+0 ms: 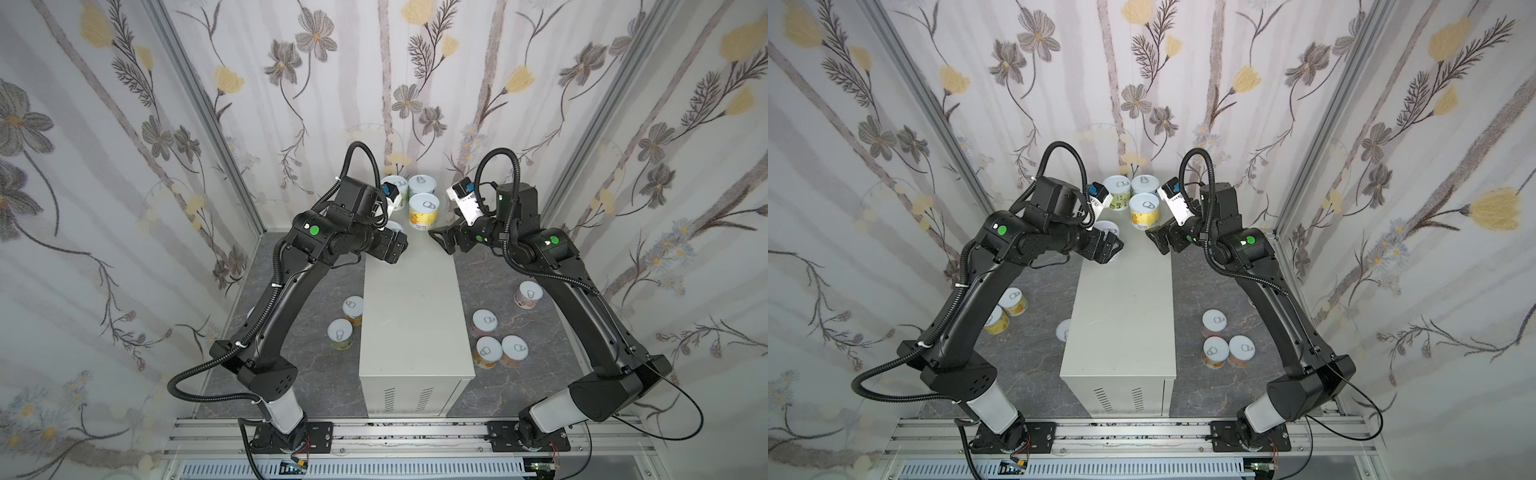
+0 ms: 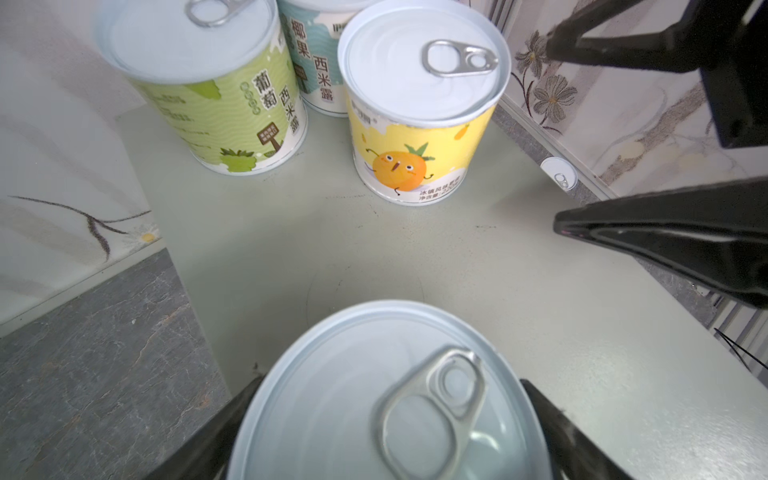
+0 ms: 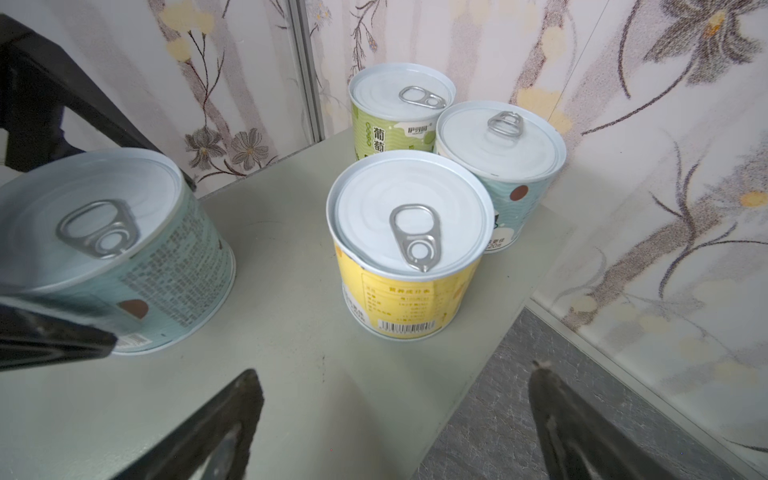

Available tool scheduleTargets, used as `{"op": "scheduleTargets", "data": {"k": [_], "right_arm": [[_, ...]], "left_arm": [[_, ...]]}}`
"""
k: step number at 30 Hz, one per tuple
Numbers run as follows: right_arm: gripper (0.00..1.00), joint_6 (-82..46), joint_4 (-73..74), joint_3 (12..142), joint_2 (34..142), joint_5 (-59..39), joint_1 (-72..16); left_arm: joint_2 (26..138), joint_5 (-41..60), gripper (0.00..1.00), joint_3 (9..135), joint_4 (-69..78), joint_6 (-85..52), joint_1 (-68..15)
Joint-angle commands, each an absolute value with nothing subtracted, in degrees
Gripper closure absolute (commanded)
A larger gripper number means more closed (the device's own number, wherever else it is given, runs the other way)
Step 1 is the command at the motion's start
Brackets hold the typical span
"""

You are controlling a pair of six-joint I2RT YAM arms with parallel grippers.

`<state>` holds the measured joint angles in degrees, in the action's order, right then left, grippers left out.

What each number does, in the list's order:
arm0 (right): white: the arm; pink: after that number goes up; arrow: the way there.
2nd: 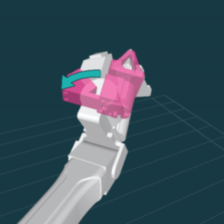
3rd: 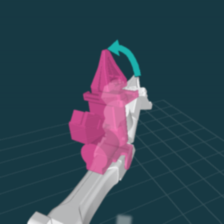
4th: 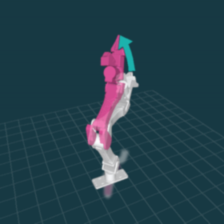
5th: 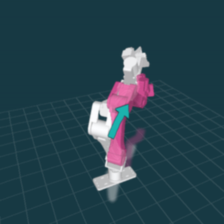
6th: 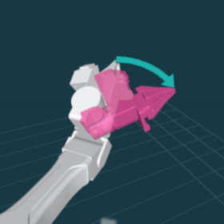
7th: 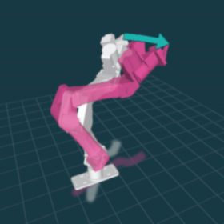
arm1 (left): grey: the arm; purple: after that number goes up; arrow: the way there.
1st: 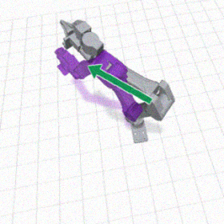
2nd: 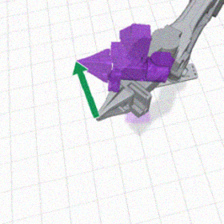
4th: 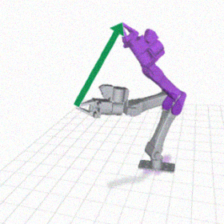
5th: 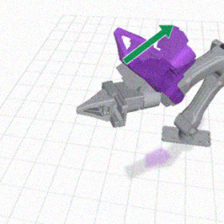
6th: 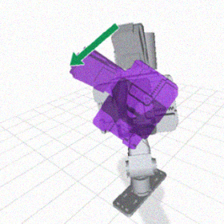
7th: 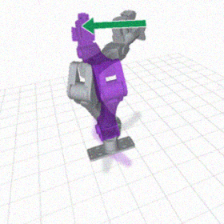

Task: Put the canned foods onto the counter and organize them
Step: 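Carry the light blue can over the counter toward the cans with the left gripper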

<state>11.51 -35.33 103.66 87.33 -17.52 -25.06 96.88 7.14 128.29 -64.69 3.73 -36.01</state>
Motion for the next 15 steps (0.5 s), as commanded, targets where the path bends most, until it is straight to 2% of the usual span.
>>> {"op": "scheduleTargets", "data": {"k": [1, 9, 15], "right_arm": [[0.00, 12.23, -32.91, 102.59, 86.40, -18.94, -25.02], [0.00, 10.18, -31.34, 103.06, 87.23, -19.15, -25.07], [0.00, 9.41, -31.33, 103.54, 87.36, -18.58, -25.11]], "left_arm": [[94.11, 6.68, 0.08, 126.26, -61.66, 4.64, -36.01], [82.22, 5.76, 0.10, 105.96, -48.83, 2.84, -36.03], [74.72, 5.63, 0.17, 94.67, -39.03, 0.02, -35.93]]}}
